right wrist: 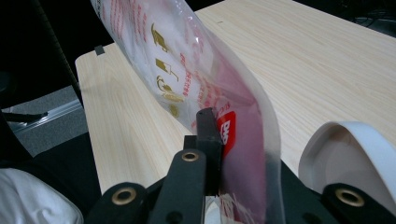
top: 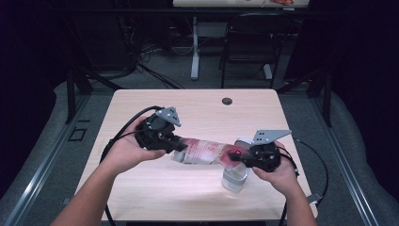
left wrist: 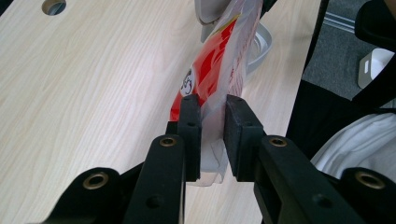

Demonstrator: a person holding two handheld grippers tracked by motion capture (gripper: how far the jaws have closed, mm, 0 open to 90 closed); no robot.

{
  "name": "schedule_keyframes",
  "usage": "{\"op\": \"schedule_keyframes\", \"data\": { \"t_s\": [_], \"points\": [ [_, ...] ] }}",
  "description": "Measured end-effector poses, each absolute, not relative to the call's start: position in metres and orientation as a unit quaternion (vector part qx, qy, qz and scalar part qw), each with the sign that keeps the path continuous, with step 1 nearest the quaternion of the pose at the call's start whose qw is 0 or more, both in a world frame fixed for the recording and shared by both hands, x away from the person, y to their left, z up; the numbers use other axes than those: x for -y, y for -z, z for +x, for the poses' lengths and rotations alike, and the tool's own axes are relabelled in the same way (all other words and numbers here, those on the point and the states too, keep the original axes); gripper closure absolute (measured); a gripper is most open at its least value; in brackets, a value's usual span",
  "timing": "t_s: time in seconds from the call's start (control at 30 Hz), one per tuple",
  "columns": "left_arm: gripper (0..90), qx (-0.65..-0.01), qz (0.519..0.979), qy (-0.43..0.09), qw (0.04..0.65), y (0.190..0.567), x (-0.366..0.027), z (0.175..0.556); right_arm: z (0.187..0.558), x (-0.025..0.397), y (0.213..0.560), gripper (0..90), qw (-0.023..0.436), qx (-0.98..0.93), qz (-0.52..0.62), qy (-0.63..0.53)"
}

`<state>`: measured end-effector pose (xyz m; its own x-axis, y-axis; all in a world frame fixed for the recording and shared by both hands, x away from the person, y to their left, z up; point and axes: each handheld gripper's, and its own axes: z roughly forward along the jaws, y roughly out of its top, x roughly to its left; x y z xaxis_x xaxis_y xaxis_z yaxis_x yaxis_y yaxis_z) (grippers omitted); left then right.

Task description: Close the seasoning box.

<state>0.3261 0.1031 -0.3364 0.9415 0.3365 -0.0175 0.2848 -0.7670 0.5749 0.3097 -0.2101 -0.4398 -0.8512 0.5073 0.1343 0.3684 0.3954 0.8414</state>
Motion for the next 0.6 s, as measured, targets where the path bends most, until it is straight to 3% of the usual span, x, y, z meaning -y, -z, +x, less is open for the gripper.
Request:
{"op": "schedule_keyframes", "data": {
  "t_s": [0.6],
  "points": [
    [77.6, -0.166, 0.939, -0.042, 0.3, 0.3364, -0.1023, 0.3277, 0.3107, 0.2107, 0.4408, 87.5, 0.073, -0.83, 0.266, -0.486]
  ]
}}
